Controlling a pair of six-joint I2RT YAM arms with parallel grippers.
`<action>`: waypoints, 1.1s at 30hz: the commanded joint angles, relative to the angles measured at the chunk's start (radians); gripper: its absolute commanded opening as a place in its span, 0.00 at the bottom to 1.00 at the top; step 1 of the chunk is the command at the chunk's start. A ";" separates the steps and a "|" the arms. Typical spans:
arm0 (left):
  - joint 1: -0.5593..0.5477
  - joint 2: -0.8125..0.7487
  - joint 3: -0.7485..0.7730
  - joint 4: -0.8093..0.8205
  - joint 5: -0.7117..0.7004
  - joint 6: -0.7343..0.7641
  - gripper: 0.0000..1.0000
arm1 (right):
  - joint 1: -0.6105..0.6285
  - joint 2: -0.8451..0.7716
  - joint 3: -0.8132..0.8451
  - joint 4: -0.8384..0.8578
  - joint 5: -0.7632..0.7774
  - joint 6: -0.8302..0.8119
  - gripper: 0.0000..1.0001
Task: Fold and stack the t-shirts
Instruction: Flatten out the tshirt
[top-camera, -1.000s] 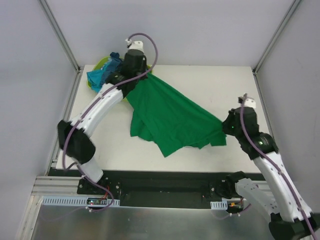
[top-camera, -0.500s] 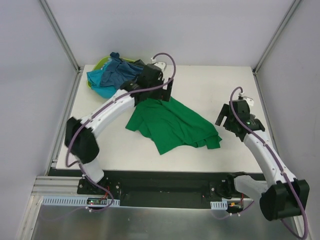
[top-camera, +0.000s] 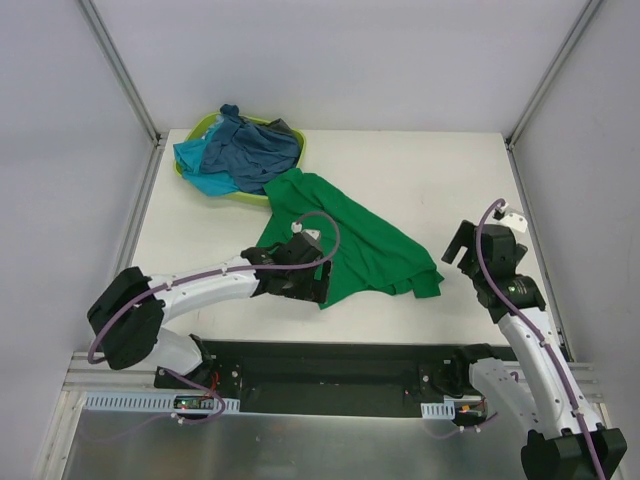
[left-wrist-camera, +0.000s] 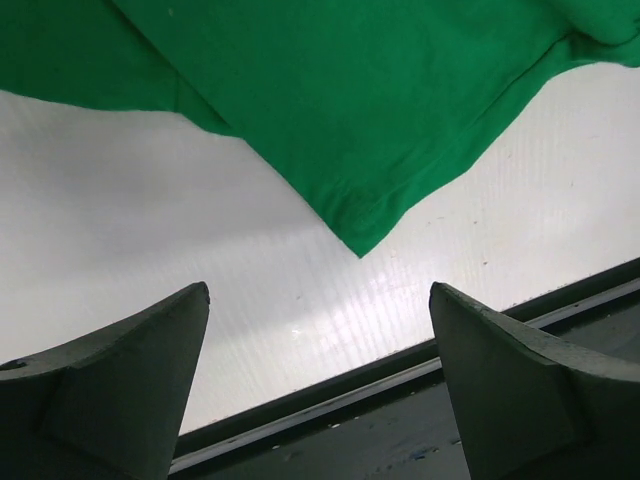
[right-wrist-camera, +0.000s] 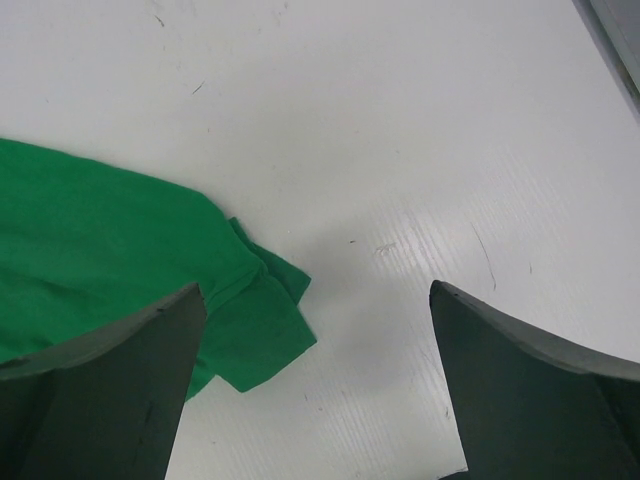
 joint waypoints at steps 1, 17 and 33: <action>-0.038 0.056 0.012 0.074 -0.017 -0.137 0.87 | -0.006 -0.004 -0.005 0.050 0.016 -0.025 0.96; -0.073 0.280 0.092 0.071 -0.014 -0.143 0.58 | -0.007 0.062 0.012 0.033 0.026 -0.034 0.96; -0.161 0.416 0.236 -0.146 -0.194 -0.174 0.00 | -0.009 0.059 0.009 0.033 0.039 -0.037 0.96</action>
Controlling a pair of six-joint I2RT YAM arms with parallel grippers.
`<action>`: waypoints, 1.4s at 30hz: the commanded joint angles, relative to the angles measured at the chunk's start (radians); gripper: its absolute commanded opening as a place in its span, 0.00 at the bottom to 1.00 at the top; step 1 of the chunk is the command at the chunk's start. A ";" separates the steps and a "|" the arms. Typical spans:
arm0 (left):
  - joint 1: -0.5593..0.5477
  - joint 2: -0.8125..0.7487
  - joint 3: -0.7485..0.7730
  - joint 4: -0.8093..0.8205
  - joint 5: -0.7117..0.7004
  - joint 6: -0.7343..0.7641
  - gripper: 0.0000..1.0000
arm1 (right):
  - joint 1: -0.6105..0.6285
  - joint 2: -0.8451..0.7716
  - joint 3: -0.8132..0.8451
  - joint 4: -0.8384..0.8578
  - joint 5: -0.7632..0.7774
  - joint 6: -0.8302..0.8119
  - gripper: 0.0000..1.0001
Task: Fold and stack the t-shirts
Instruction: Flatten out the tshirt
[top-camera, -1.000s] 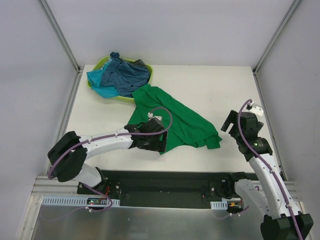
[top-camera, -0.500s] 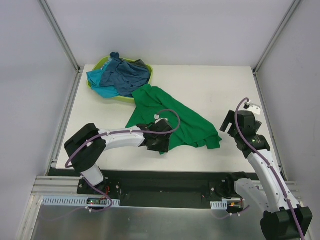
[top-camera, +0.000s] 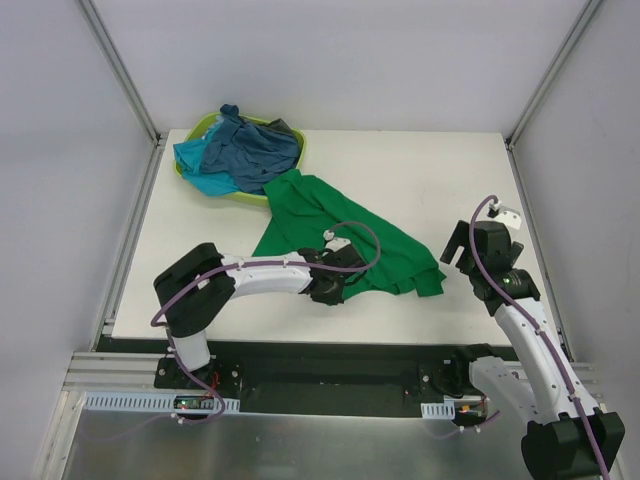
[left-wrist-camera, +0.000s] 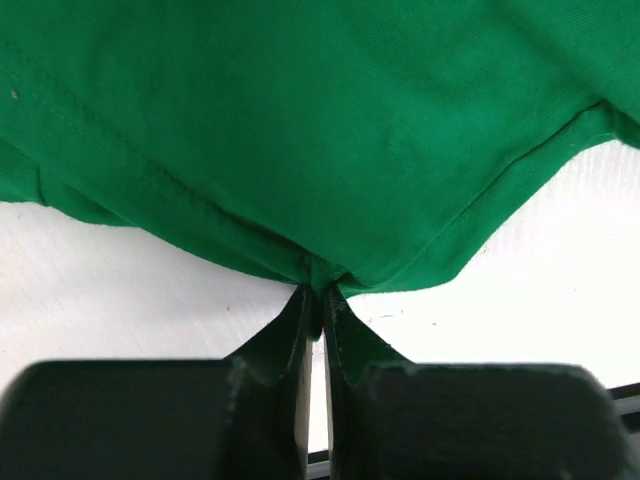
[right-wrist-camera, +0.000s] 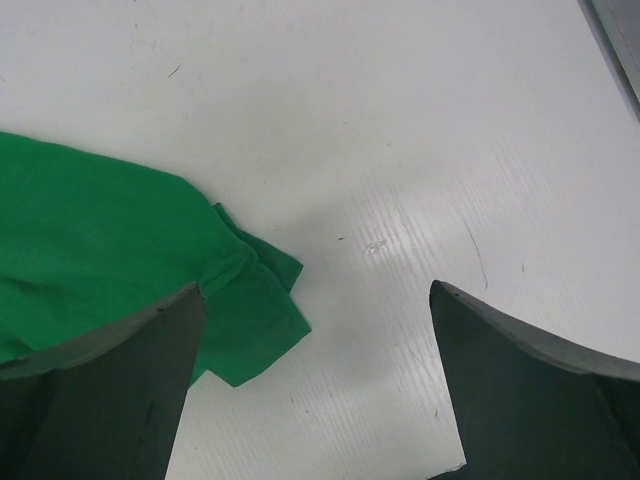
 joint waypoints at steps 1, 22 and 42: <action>-0.017 0.025 0.006 -0.103 -0.056 -0.020 0.00 | -0.006 -0.006 0.015 0.014 0.026 -0.014 0.96; 0.069 -0.625 -0.063 -0.103 -0.486 0.072 0.00 | -0.006 -0.063 -0.045 -0.178 -0.290 0.095 0.96; 0.324 -0.889 -0.267 -0.117 -0.481 0.040 0.00 | 0.233 0.048 -0.148 -0.045 -0.426 0.101 0.97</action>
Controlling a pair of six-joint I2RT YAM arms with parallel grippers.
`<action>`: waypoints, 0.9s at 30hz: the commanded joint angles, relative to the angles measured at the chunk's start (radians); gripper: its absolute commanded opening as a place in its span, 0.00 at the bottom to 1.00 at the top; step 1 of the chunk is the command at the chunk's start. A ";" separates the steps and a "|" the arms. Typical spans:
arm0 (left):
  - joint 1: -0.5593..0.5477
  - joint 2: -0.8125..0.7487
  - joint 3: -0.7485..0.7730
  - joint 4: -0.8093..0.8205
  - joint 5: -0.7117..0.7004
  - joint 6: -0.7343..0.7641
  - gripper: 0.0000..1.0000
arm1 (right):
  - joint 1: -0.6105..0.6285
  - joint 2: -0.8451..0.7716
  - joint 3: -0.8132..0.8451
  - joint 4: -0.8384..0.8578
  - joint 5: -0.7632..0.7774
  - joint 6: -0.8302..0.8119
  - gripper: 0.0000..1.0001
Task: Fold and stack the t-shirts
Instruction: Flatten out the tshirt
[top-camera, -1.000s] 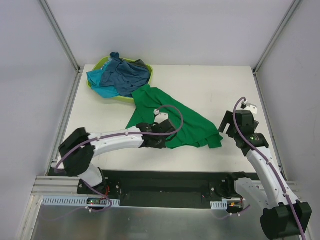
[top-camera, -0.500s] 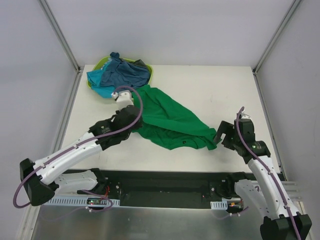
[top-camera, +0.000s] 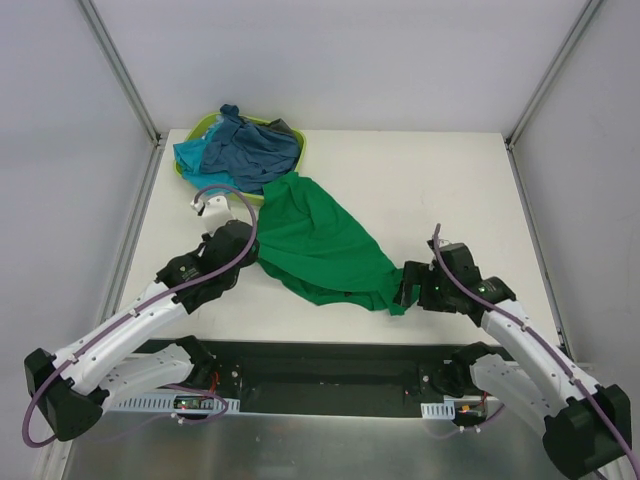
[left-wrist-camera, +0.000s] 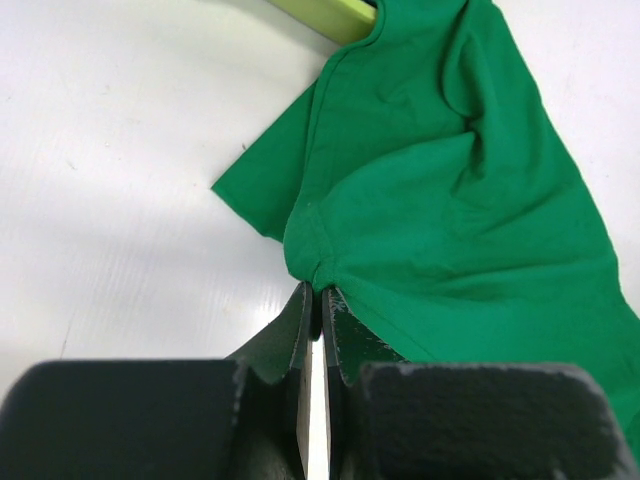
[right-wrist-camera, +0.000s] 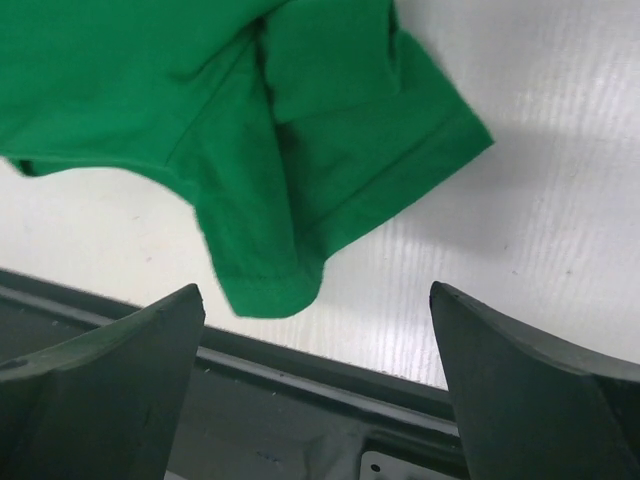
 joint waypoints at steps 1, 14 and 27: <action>0.014 -0.014 -0.016 -0.011 -0.024 -0.006 0.00 | 0.016 0.053 0.019 0.024 0.184 0.070 0.97; 0.014 -0.016 -0.035 -0.017 -0.014 -0.006 0.00 | 0.010 0.280 0.110 0.074 0.353 0.083 0.97; 0.015 -0.022 -0.043 -0.017 -0.016 0.006 0.00 | 0.008 0.576 0.162 0.169 0.295 0.101 0.67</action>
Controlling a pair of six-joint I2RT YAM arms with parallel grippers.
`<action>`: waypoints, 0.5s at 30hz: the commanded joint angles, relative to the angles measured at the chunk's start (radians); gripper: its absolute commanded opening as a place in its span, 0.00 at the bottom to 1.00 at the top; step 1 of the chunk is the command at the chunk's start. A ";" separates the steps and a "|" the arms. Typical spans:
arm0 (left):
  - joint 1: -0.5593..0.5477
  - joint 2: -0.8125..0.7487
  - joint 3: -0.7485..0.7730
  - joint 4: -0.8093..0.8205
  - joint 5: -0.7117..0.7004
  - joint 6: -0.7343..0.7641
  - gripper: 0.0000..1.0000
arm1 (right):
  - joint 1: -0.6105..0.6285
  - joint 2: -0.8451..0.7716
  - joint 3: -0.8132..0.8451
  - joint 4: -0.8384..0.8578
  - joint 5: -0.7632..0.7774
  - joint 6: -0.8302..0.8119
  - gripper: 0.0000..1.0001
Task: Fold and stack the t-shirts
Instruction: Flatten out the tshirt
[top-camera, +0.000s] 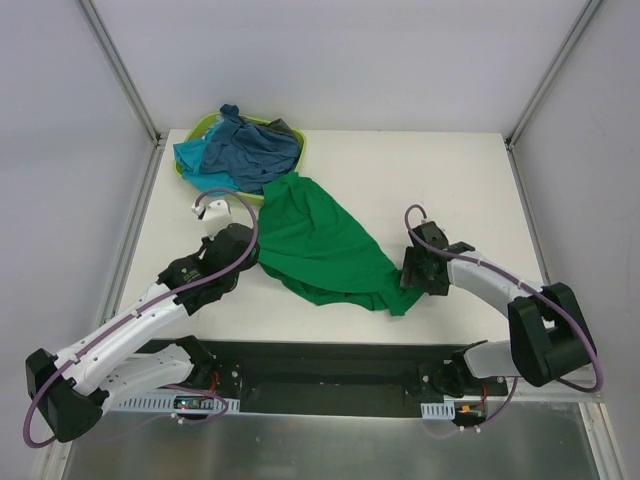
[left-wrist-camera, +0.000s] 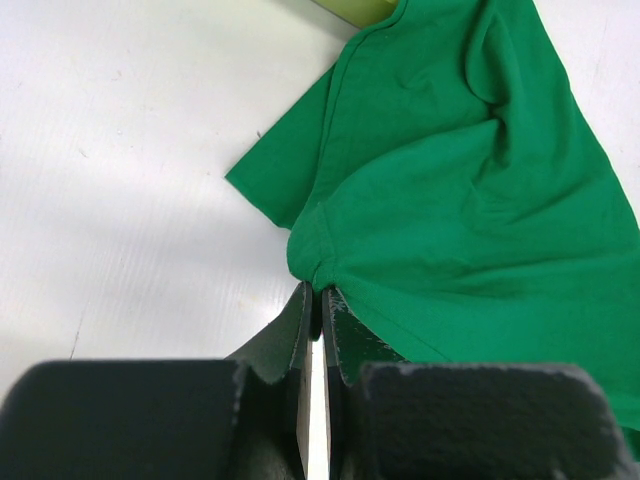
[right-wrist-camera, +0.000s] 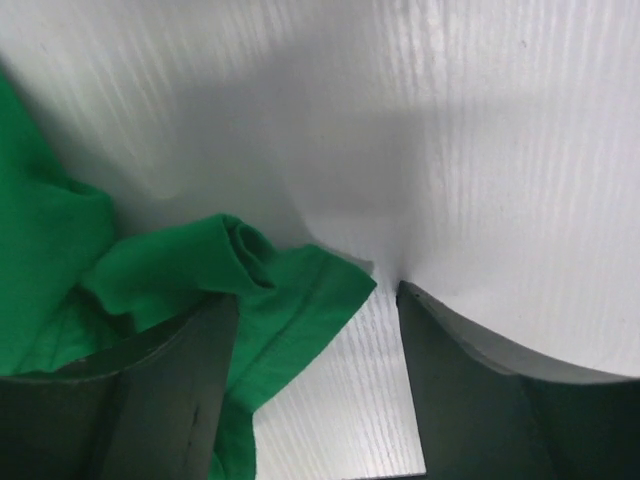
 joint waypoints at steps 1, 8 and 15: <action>0.009 -0.015 -0.004 -0.004 -0.016 0.009 0.00 | -0.001 0.063 0.023 0.050 -0.045 0.017 0.64; 0.009 -0.015 -0.001 -0.004 -0.018 0.014 0.00 | 0.004 0.089 0.020 0.049 -0.062 0.035 0.28; 0.009 -0.018 0.002 -0.004 -0.036 0.018 0.00 | 0.004 0.034 0.008 0.027 -0.023 0.029 0.03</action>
